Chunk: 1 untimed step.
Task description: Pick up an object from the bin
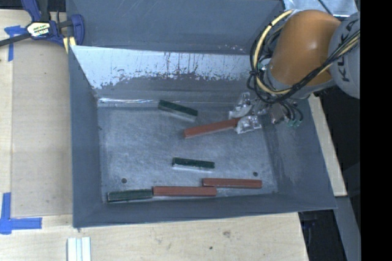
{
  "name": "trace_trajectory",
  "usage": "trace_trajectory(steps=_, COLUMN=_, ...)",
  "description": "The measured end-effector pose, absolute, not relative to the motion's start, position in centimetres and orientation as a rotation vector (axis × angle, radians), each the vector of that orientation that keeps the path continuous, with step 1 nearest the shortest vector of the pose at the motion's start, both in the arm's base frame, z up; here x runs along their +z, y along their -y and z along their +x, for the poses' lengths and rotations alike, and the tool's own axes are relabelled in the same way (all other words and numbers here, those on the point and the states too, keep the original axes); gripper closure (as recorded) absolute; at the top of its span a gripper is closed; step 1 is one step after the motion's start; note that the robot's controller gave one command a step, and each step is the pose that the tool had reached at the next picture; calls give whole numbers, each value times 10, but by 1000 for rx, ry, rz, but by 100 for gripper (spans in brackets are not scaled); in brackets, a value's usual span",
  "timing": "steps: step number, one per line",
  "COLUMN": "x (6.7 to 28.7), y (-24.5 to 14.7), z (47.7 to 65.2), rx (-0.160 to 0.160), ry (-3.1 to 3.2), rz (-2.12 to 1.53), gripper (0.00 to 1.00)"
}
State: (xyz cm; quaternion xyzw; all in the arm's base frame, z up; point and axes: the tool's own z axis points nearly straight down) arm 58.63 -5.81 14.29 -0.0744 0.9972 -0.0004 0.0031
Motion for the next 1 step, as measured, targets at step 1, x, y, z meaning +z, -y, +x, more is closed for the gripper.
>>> trace_trajectory(steps=1, x=255, y=46, z=560, rx=-1, ry=-3124, rz=-297, gripper=100)
